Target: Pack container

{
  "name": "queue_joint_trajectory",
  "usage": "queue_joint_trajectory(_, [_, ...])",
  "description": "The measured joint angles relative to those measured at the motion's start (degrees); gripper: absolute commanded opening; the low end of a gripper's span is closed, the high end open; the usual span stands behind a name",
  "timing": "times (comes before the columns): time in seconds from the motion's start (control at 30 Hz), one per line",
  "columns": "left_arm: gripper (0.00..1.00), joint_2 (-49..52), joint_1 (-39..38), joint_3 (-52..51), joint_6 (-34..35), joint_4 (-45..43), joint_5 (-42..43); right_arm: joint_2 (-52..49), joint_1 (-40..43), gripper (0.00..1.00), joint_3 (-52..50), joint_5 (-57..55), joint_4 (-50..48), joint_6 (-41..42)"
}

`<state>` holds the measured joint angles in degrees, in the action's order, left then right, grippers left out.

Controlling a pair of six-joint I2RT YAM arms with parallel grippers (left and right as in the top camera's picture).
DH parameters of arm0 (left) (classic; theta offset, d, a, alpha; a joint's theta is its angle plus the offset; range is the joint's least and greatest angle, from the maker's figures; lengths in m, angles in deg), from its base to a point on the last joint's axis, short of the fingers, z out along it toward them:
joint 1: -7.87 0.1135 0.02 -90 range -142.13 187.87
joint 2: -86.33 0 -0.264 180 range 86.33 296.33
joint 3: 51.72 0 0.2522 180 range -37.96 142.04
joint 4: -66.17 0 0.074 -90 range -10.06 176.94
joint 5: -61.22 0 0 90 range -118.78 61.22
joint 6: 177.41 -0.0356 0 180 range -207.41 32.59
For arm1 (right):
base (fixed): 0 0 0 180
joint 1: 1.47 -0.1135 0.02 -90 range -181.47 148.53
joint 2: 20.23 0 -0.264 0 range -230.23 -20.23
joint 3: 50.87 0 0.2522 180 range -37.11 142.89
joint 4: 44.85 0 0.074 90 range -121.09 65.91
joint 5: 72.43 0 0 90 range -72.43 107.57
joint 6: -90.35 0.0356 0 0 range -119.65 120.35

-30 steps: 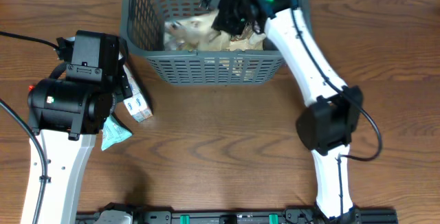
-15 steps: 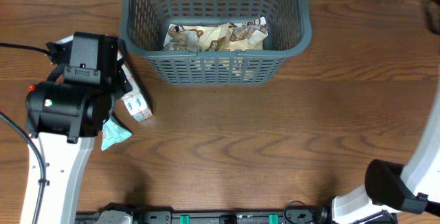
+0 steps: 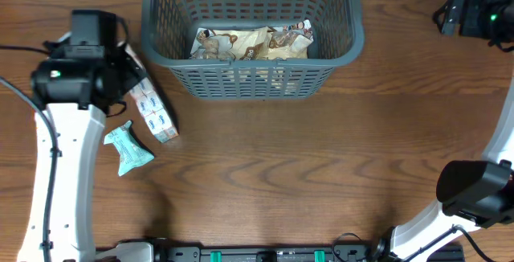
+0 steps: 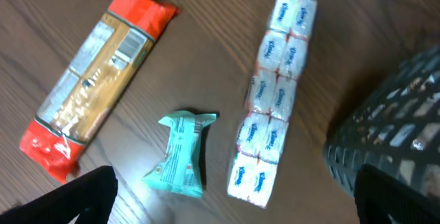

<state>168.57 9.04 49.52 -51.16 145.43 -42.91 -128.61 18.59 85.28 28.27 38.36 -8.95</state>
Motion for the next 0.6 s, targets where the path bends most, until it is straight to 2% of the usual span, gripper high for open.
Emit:
queue_joint_trajectory(0.23, [0.99, 0.0, 3.0, 0.0, -2.8, 0.0, 8.4, 0.0, 0.0, 0.99, -3.8, 0.0, -3.0, -0.5])
queue_joint_trajectory(0.6, [0.99, 5.0, 9.8, 0.0, -14.7, -0.7, 19.4, 0.0, 0.0, 0.99, -3.8, 1.1, -3.3, -4.4])
